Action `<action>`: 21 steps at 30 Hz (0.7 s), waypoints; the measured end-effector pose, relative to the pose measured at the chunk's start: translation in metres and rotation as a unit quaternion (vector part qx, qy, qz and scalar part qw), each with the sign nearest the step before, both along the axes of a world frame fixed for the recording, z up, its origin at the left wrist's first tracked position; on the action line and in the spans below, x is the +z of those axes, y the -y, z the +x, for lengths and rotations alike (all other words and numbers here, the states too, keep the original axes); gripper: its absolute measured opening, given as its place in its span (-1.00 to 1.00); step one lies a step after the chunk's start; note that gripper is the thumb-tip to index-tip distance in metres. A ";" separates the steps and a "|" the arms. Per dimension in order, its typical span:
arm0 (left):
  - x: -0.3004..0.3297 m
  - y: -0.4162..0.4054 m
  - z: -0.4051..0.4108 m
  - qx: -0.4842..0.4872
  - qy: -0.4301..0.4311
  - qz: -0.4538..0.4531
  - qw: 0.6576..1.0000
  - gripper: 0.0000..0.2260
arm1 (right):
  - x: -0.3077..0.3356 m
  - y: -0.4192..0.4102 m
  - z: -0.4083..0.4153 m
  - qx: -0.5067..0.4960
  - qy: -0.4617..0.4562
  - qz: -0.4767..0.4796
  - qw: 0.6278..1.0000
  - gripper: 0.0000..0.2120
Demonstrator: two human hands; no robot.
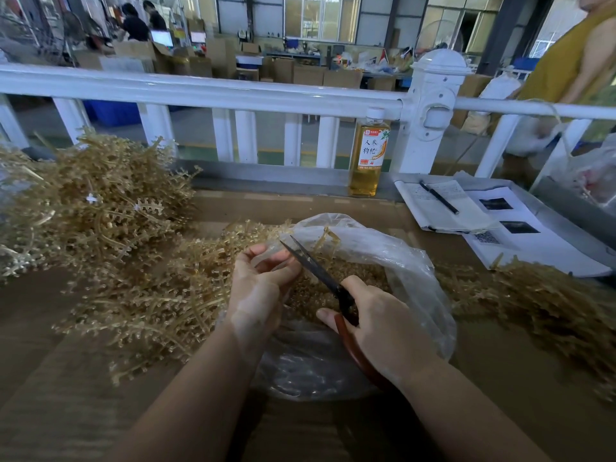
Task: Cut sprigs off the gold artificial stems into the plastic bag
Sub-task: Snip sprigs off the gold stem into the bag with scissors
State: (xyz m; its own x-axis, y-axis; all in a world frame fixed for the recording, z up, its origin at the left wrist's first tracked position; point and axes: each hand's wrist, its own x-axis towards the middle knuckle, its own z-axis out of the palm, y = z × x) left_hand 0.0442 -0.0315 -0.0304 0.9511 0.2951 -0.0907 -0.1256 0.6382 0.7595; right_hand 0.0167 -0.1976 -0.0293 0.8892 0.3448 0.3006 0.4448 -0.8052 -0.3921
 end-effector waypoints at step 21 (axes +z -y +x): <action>-0.002 0.001 0.002 -0.003 -0.033 0.025 0.999 -0.58 | -0.006 0.000 0.003 -0.005 0.041 -0.027 0.999 -0.63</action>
State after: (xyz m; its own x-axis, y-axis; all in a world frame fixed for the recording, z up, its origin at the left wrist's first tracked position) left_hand 0.0466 -0.0330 -0.0329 0.9454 0.2949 -0.1387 -0.0704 0.6005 0.7966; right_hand 0.0192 -0.1972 -0.0354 0.8660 0.3529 0.3542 0.4649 -0.8290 -0.3108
